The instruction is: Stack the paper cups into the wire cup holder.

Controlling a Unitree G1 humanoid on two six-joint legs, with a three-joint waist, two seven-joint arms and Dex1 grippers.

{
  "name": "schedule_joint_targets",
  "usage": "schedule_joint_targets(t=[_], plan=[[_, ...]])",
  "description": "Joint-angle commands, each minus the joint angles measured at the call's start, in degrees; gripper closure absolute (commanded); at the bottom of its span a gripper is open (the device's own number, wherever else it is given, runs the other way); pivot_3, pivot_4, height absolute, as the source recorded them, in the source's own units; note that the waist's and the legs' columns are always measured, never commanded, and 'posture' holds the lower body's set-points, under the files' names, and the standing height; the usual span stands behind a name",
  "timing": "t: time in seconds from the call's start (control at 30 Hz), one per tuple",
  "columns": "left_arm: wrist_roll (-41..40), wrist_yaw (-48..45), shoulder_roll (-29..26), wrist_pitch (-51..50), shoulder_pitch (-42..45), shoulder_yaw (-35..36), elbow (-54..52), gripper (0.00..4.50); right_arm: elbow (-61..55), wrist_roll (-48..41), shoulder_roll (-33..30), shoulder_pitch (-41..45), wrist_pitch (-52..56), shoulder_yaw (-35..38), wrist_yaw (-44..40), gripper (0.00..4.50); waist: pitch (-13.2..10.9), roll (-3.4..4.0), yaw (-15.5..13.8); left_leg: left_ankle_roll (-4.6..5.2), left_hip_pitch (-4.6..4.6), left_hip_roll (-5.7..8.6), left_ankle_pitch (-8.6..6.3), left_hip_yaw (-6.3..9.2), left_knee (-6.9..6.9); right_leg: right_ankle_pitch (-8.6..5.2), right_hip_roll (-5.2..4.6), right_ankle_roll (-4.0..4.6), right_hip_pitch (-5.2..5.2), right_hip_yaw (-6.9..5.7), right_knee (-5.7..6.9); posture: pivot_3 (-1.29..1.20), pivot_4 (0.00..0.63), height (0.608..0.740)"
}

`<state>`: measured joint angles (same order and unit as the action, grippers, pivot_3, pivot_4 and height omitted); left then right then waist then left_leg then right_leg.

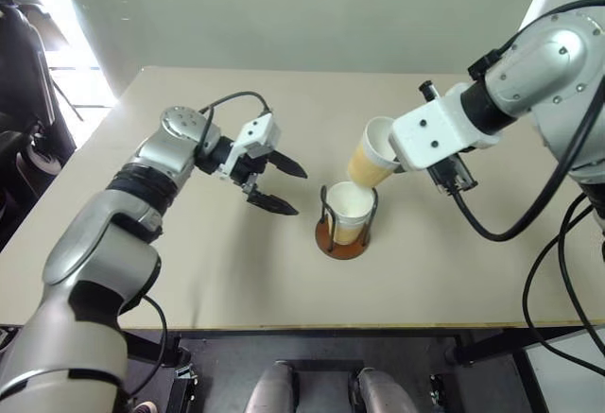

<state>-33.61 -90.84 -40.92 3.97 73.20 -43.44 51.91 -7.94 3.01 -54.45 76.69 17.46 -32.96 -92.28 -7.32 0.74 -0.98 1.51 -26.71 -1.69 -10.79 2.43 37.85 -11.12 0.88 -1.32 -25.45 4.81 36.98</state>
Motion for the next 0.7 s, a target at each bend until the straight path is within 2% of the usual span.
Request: schedule_joint_targets(t=[0.03, 0.33, 0.7], plan=[[-0.51, -1.66, -1.15, 0.53, 1.73, 0.31, -0.83, 0.0, -2.19, 0.02, 1.85, -0.13, 1.59, 1.63, -0.22, 4.45, 0.0, 0.0, 0.01, 0.0, 0.0, 0.0, 0.0, 0.01, 0.0, 0.0, -0.01, 0.0, -0.01, 0.0, 0.01, 0.0, 0.15, 0.74], [-0.41, -1.66, -1.3, 0.31, 2.06, -0.05, -1.13, 0.0, -4.52, 0.67, 4.29, -2.23, 4.38, 2.29, -0.22, 4.45, 0.0, 0.0, 0.01, -0.02, -0.04, 0.0, 0.01, 0.01, 0.1, 0.01, -0.02, -0.01, 0.0, -0.02, 0.01, 0.0, 0.15, 0.74], [-1.67, -1.66, -1.72, 0.06, 1.72, 0.92, -2.28, 0.0, -7.24, -1.02, 1.39, -4.59, 3.97, 1.13, -0.22, 4.45, 0.0, 0.0, 0.04, -0.05, -0.04, -0.01, 0.03, 0.0, 0.08, 0.01, -0.01, 0.0, 0.0, -0.02, 0.03, 0.0, 0.15, 0.74]])
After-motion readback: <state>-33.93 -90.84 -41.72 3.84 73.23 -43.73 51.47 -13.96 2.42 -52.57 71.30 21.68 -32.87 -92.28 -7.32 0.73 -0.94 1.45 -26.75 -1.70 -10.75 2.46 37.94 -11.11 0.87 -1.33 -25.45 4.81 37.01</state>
